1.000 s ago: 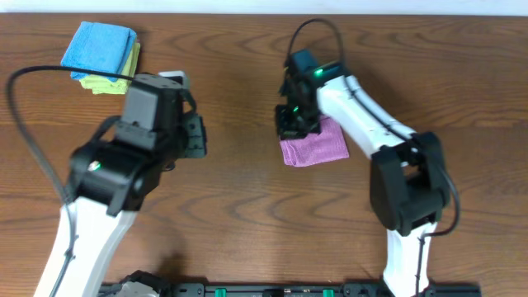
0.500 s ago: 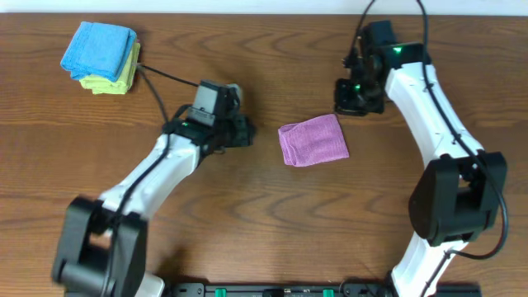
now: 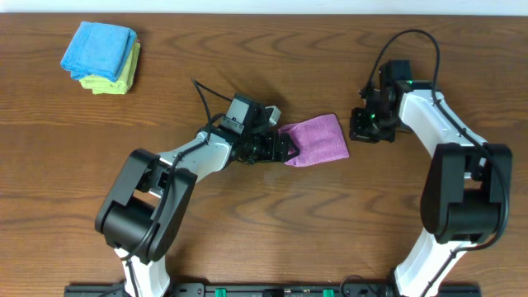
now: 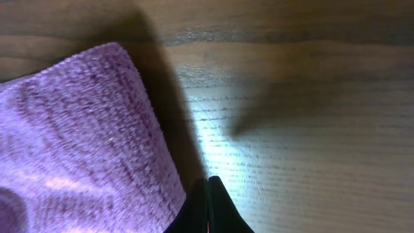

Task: Fold the cloth
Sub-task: 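Grasp the folded purple cloth with the left gripper, then carry the purple cloth with the left gripper onto the cloth stack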

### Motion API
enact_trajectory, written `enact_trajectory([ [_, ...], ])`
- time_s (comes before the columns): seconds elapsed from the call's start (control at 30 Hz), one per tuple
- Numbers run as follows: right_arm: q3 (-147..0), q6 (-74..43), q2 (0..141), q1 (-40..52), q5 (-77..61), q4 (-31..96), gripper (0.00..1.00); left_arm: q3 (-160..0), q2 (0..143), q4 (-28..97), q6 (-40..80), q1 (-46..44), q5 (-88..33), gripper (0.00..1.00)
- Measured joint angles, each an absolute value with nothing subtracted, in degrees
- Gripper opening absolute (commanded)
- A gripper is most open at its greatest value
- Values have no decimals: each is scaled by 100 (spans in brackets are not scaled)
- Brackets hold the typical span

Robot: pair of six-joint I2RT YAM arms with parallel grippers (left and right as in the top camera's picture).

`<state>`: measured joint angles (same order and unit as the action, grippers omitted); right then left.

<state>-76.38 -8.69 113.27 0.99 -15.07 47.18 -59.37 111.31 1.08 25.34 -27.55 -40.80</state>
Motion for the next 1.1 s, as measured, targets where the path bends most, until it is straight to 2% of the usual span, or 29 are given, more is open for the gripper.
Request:
enact_trajectory([
  [0.37, -7555, -1052, 11511, 504, -1616, 4235, 2, -6003, 11397, -355, 2965, -2832, -4517, 83],
  [0.53, -7555, -1153, 11570, 823, -1675, 4093, 2, -6007, 11402, -368, 3028, -2906, -4530, 80],
  [0.6, -7555, -1177, 11574, 847, -1684, 4086, 2, -6007, 11415, -349, 3059, -2904, -4525, 72],
  [0.63, -7555, -1197, 11577, 836, -1684, 4093, 1, -6010, 11426, -331, 3085, -2904, -4536, 64],
  [0.7, -7555, -1219, 11577, 797, -1697, 4119, 1, -6007, 11461, -272, 3146, -2908, -4501, 41],
  [0.73, -7555, -1240, 11577, 746, -1699, 4147, 2, -6003, 11511, -226, 3124, -2910, -4497, 18],
  [0.77, -7555, -1253, 11577, 692, -1699, 4180, 1, -6001, 11542, -198, 3144, -2910, -4495, 6],
  [0.97, -7561, -1271, 11579, 381, -1699, 4615, 2, -5990, 11620, -263, 3273, -2856, -4480, 5],
  [1.1, -7695, -1243, 11577, 167, -1695, 5017, 1, -5994, 11627, -801, 3483, -2652, -4748, 6],
])
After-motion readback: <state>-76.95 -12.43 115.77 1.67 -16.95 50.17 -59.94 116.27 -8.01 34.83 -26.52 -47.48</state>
